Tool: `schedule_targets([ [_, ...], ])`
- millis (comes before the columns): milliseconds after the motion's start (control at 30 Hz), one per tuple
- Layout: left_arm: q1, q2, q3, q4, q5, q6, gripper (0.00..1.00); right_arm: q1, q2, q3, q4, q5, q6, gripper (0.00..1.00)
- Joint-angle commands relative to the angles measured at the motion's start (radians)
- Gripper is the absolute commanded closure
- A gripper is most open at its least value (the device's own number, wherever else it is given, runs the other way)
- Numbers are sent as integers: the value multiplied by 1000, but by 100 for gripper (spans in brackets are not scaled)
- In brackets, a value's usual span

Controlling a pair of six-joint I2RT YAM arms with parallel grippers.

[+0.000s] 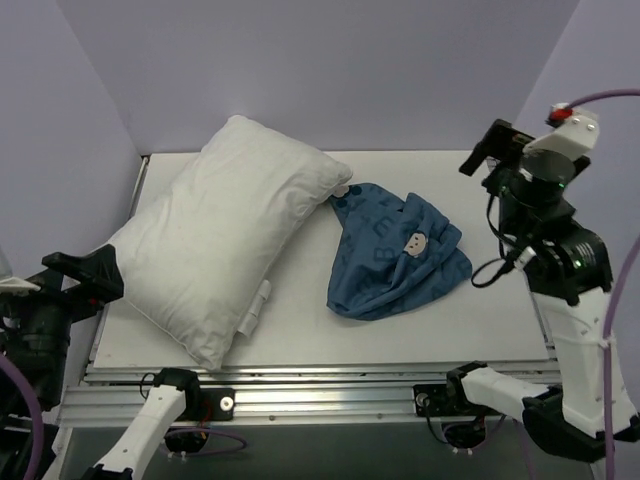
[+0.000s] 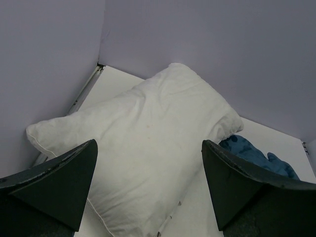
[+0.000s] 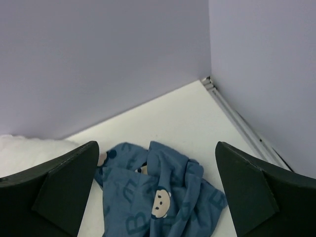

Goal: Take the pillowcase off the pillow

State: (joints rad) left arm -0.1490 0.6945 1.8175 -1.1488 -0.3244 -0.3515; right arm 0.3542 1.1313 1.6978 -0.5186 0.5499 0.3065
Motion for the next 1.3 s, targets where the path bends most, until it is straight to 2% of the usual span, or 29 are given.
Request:
schedule_targets([
  [0,-40,-21,32,-48,-103,25,6,-3,-114,66,-49,100,-43,0],
  [300,-175,-90,60,-163,-292,11,6,2,-379,20,-58,65,-152,0],
  [700,-231,-193,-29,-238,-346,-32,6,43,-620,-148,-58,94,-148,0],
  [1067,-256,-222,-125,-198,-346,-70,6,163,-663,-188,-66,127,-130,1],
  [1267,-262,-213,-162,-175,-335,-73,6,172,-660,-205,-58,116,-126,0],
])
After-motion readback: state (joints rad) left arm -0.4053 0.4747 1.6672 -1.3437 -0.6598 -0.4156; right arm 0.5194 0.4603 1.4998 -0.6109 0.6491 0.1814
